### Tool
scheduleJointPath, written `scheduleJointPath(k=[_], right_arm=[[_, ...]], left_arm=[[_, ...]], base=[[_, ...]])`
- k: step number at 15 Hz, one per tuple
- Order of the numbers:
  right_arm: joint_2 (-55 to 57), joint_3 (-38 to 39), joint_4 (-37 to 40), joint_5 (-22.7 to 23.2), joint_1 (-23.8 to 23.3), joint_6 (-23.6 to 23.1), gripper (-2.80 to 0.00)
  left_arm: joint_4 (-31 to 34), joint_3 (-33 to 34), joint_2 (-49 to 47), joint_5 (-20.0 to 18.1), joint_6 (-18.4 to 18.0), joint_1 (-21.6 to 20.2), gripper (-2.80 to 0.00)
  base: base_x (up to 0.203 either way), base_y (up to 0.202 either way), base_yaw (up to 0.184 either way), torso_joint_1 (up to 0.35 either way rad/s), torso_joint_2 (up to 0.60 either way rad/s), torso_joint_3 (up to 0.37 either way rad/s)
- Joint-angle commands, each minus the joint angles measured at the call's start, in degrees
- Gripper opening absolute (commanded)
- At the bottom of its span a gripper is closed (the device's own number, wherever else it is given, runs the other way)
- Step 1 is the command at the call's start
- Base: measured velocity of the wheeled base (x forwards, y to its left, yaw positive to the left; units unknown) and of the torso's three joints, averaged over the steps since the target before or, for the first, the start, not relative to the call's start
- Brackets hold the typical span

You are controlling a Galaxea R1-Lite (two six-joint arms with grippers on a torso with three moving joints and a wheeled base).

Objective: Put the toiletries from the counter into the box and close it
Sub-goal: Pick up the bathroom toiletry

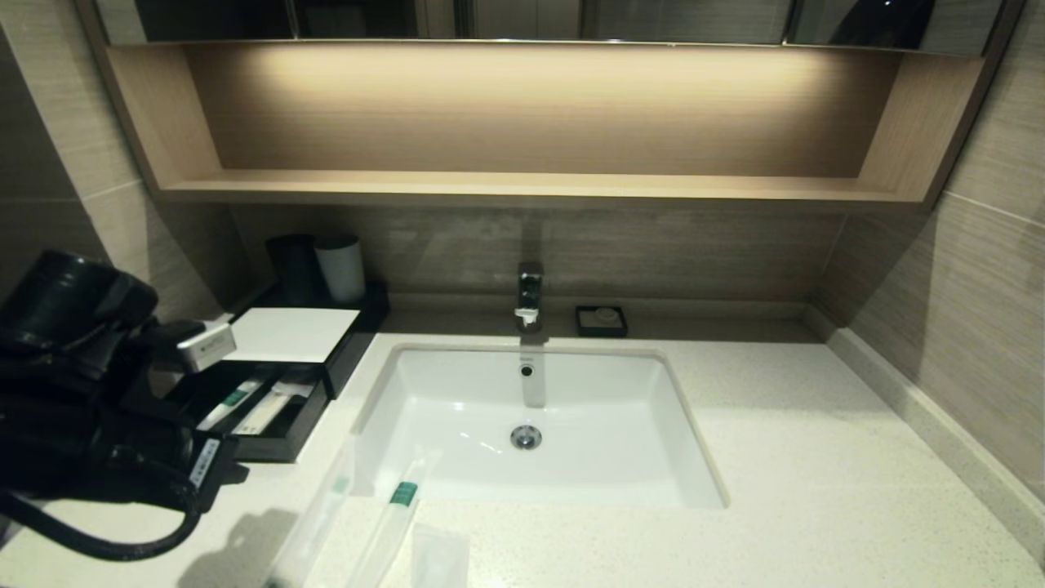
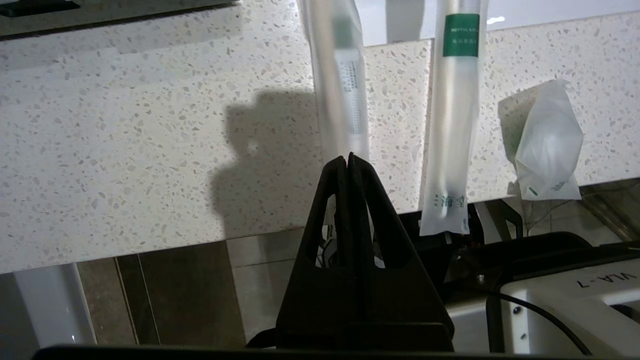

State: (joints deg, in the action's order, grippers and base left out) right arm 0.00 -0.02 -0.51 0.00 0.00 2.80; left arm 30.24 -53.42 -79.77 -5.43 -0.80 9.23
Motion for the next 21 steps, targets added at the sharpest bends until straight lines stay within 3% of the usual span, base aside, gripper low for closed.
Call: scheduleJointPath(k=[1,5,11,21], right_arm=[[0.09,-0.05,-0.02,0.00,0.00,0.01,-2.80],[0.09,-0.04,-0.02,0.00,0.00,0.01,-2.80],[0.09,0.02,-0.02,0.00,0.00,0.01,-2.80],[0.09,0.02,-0.02,0.00,0.00,0.01,-2.80]], left_arm=[[1.65,0.10,0.88,-0.01,1.34,3.57,-2.80],[3.19,2.36,1.23,-0.38,4.09,7.58,-2.80],[2.74,7.84,1.14,-1.86,3.94,7.64,-2.80],[2.63,8.33,-2.54,-1.42,3.88,7.64,-2.80]], base=[[0.000,0.000,0.000,0.000,0.00,0.000],[0.000,0.000,0.000,0.000,0.00,0.000],[0.000,0.000,0.000,0.000,0.00,0.000],[0.000,0.000,0.000,0.000,0.00,0.000]])
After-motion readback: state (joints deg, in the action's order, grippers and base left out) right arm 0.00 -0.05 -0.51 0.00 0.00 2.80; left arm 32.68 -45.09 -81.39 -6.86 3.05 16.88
